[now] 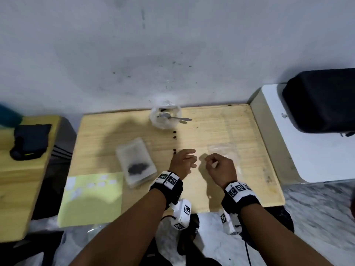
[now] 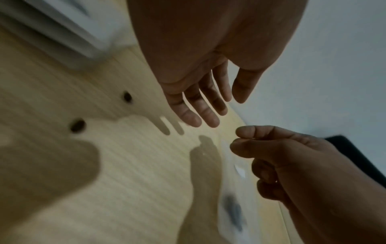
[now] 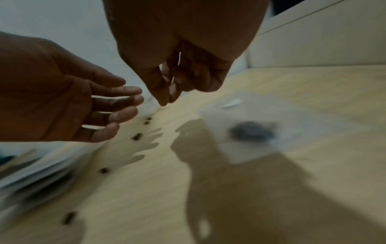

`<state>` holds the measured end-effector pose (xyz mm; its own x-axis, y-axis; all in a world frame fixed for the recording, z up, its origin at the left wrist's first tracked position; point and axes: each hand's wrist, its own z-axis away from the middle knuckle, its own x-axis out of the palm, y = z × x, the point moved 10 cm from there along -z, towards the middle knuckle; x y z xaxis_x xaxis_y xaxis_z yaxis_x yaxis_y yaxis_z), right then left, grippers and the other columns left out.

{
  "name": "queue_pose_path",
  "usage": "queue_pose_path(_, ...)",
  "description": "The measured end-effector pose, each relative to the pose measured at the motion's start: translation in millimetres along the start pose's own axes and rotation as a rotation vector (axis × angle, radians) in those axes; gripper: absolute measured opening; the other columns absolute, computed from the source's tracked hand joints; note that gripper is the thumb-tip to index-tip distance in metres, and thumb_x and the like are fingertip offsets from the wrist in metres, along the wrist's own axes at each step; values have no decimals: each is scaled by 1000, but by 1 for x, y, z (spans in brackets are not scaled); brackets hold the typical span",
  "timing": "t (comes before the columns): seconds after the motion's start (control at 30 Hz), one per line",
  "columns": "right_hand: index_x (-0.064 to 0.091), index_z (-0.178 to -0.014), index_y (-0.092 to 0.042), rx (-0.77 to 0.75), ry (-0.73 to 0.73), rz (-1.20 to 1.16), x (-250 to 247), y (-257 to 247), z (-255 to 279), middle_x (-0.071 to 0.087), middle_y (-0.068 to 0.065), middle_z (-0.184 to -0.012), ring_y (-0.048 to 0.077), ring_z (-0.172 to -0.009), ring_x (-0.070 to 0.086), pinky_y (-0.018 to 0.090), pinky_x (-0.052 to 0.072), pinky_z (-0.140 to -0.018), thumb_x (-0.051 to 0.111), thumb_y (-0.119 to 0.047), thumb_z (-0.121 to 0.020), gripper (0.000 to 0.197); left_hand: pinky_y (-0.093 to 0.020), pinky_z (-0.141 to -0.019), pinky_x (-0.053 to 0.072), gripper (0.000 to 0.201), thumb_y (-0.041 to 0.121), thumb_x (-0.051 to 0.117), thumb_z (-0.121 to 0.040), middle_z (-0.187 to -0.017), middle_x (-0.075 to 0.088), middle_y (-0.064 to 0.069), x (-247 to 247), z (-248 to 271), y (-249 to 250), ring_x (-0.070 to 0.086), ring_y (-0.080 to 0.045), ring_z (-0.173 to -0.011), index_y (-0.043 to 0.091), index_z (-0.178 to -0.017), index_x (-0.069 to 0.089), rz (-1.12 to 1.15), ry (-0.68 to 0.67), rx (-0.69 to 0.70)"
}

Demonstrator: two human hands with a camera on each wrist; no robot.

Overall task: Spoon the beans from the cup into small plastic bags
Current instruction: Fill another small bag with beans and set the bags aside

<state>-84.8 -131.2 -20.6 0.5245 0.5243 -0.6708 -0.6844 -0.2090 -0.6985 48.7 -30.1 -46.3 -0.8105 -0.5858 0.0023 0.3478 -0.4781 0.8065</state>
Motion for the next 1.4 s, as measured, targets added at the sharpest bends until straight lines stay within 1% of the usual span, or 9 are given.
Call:
queue_pose_path(0.27, 55, -74, -41, -110, -341, -44, 118, -117, 2, 64, -7, -87, 12, -87, 61, 12, 40, -68, 75, -16, -79, 32, -32, -60, 51, 20, 4, 65, -82, -80, 69, -10, -193, 35, -4, 61, -24, -62, 23, -82, 70, 100, 479, 50)
queue_pose_path(0.37, 65, -104, -33, -76, -408, 33, 150, -131, 1, 61, -1, -114, 18, -110, 59, 20, 39, -84, 74, -24, -81, 26, -35, -79, 54, 12, 11, 67, -83, -90, 69, -4, -240, 46, -21, 65, -27, -86, 22, -84, 69, 50, 617, 13)
queue_pose_path(0.43, 57, -133, -22, -20, -439, 97, 168, -133, 0, 56, 3, -130, 21, -119, 56, 23, 41, -89, 75, -32, -80, 57, -30, -81, 49, 13, 15, 68, -83, -102, 66, -5, -256, 49, -33, 62, -25, -93, 18, -96, 69, 7, 636, -43)
queue_pose_path(0.6, 46, -143, -10, 95, -485, 154, 191, -133, 2, 56, 11, -139, 27, -123, 56, 27, 43, -93, 75, -35, -81, 73, -35, -89, 51, 33, 17, 68, -84, -114, 61, -4, -251, 43, -55, 60, -27, -106, 15, -116, 65, -15, 483, -139)
queue_pose_path(0.8, 55, -135, -15, 128, -370, 117, 187, -131, -1, 57, 7, -135, 25, -115, 60, 27, 46, -92, 76, -33, -77, 64, -46, -93, 53, 32, 18, 68, -79, -119, 66, -5, -246, 39, -62, 62, -28, -109, 18, -111, 70, 51, 442, -161)
queue_pose_path(1.0, 62, -95, -20, 56, -197, -5, 169, -141, -3, 64, -1, -100, 23, -100, 62, 26, 44, -84, 68, -21, -84, 13, -40, -96, 52, 31, 16, 67, -81, -119, 66, -1, -249, 42, -57, 62, -25, -108, 17, -112, 69, 17, 447, -111)
queue_pose_path(1.2, 67, -86, -18, 25, -126, -207, 169, -161, 2, 70, 0, -84, 21, -82, 66, 26, 47, -73, 68, -10, -81, 9, -27, -80, 50, 13, 14, 68, -82, -97, 70, 3, -270, 62, -36, 63, -19, -85, 21, -91, 72, 4, 586, 50)
queue_pose_path(1.3, 68, -84, -20, 27, -217, -248, 188, -180, 8, 72, 3, -82, 19, -77, 67, 25, 50, -70, 71, -9, -78, 12, -25, -65, 47, 13, 7, 69, -80, -82, 68, 5, -288, 75, -23, 61, -16, -66, 19, -83, 71, 133, 598, 141)
queue_pose_path(1.4, 68, -80, -23, 22, -365, -254, 217, -205, 19, 72, 4, -79, 18, -69, 64, 26, 50, -65, 76, -10, -75, 15, -24, -54, 47, 18, -5, 64, -82, -77, 64, -2, -308, 79, -26, 56, -18, -65, 11, -83, 70, 309, 527, 135)
